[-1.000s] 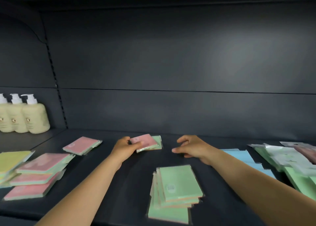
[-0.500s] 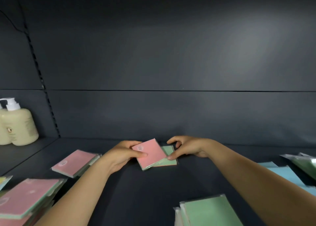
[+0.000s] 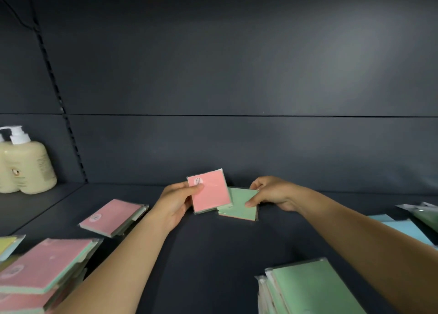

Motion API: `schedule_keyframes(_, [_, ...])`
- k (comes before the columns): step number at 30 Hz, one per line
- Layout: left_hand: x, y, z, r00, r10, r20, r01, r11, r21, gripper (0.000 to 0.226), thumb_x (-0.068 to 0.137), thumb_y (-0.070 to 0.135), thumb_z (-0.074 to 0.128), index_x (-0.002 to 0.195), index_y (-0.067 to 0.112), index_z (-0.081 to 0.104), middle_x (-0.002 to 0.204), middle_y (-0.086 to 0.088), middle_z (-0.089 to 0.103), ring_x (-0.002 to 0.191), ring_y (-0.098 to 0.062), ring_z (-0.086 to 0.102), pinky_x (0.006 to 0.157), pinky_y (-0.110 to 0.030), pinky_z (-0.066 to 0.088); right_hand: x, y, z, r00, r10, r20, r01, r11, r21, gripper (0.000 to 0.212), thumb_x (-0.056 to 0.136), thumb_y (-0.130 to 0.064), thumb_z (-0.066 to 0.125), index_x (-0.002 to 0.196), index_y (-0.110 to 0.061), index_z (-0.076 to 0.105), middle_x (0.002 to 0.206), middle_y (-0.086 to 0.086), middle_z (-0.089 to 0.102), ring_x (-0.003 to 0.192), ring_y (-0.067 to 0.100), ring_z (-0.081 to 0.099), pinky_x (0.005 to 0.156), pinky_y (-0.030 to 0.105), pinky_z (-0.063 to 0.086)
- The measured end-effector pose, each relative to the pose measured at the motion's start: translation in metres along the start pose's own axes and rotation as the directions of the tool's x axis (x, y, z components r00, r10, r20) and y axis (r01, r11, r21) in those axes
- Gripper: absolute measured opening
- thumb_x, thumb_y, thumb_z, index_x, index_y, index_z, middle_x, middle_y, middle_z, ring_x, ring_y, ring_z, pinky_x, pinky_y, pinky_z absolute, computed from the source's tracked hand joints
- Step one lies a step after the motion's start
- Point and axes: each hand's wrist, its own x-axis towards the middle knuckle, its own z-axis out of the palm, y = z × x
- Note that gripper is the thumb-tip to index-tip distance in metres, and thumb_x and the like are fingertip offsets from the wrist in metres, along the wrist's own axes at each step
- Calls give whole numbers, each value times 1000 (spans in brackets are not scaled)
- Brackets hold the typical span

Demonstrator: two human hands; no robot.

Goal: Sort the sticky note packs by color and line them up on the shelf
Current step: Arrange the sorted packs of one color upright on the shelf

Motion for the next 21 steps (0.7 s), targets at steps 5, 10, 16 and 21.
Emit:
schedule_keyframes(5, [-4,0,2,1000,17,-3,-17,999,-42,10,86,-2,61,89,5,67,90,-8,71,86,-18,66,75,-26,51,-23,8,-14,986,56,-157,4,933,359,30,80,14,63,103,-4,56,93,9,63,95,21,61,76,28,52])
schedule_keyframes(10, [-17,-2,8,999,32,-31,-35,994,-100,11,86,-4,59,87,4,66,89,-8,69,84,-17,65,74,-26,51,-58,18,-35,977,43,-207,66,868,492,22,81,18,57,92,-1,60,92,14,66,86,23,64,80,34,50])
schedule_keyframes(16, [-36,-3,7,994,52,-101,-67,986,-153,12,87,-3,58,96,3,65,94,-9,67,85,-17,64,76,-27,50,-99,25,-53,984,28,-178,71,846,528,20,82,15,58,95,2,65,91,13,71,84,22,68,66,24,59])
schedule_keyframes(21, [-68,6,5,985,74,-155,-104,976,-193,11,88,-2,57,90,6,64,93,-8,66,83,-15,63,72,-25,49,-113,31,-41,987,72,-147,-20,945,325,25,81,8,66,106,9,63,101,18,70,80,17,68,61,19,57])
